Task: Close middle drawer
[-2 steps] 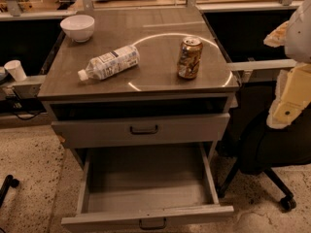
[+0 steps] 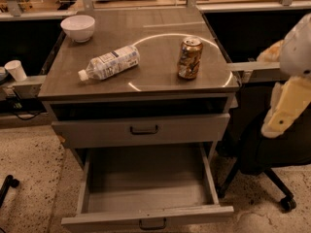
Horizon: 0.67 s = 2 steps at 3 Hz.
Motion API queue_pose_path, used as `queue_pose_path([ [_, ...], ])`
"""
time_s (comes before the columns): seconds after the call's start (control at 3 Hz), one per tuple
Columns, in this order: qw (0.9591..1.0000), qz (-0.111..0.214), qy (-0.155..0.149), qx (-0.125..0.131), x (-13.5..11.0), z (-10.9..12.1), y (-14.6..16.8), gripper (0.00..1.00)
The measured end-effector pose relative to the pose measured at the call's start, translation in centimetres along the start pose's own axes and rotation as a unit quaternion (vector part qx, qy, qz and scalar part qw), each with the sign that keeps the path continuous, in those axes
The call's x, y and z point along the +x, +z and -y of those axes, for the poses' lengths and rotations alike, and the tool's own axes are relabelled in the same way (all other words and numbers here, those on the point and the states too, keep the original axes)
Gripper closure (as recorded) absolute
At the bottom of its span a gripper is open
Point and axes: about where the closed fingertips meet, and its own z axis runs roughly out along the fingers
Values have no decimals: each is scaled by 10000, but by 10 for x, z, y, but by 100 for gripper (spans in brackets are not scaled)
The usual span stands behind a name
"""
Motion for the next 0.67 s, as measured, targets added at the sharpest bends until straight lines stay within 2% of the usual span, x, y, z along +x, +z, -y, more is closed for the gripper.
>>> queue_pose_path([
  [0.33,9947,832,311,-519,23,-18,63,0],
  [0.67,9778,1707,768,-936,48,-58,124,0],
])
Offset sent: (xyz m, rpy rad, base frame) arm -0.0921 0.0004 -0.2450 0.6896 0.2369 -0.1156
